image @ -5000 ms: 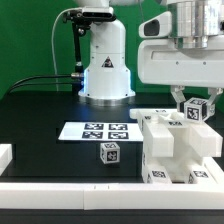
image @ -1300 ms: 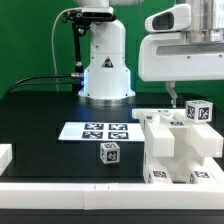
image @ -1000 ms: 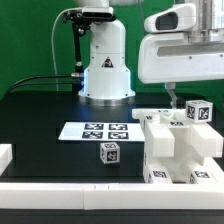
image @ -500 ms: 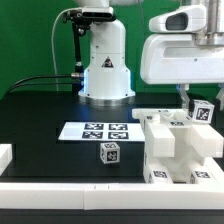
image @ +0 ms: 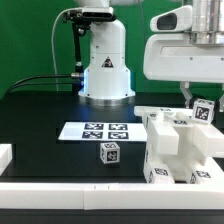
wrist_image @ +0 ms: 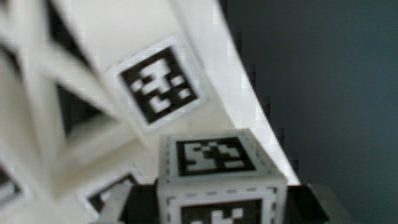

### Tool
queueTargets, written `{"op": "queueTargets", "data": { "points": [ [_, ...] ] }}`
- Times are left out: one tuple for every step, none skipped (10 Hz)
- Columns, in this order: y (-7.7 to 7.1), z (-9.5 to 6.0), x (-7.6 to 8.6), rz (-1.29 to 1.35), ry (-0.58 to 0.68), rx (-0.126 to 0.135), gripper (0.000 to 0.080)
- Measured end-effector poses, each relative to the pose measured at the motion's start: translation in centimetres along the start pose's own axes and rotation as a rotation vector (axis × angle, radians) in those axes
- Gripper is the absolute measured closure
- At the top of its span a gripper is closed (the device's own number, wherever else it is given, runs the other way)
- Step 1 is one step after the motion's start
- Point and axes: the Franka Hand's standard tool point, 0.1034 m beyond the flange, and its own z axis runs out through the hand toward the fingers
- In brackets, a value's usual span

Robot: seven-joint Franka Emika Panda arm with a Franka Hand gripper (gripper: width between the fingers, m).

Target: Assemble chair

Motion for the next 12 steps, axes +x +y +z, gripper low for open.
{"op": "queueTargets", "data": {
  "points": [
    [-0.13, 0.03, 0.01, 0.204, -0.011, 0.025, 0.0517],
    [-0.34, 0.02, -0.10, 0.355, -0.020, 0.035, 0.0517],
    [-0.28, 0.04, -0.05, 0.403, -0.023, 0.039, 0.0515],
    [-0.29, 0.03, -0.07, 0.423, -0.025, 0.041, 0.0515],
    [-0.30, 0.04, -0.08, 0.411, -0.025, 0.041, 0.0507],
    [-0.20, 0.11, -0.04, 0.374, -0.025, 0.039, 0.0507],
    [-0.08, 0.05, 0.27, 0.239, -0.022, 0.040, 0.0326],
    [-0.07, -0.13, 0.52, 0.088, -0.027, 0.036, 0.0191],
    [-0.05, -0.14, 0.38, 0.006, -0.035, 0.026, 0.0162],
    [0.03, -0.10, 0.28, -0.094, -0.038, 0.021, 0.0162],
    [0.16, 0.03, 0.26, -0.178, -0.032, 0.024, 0.0153],
    [0.17, 0.04, 0.26, -0.238, -0.031, 0.025, 0.0153]
  ]
}}
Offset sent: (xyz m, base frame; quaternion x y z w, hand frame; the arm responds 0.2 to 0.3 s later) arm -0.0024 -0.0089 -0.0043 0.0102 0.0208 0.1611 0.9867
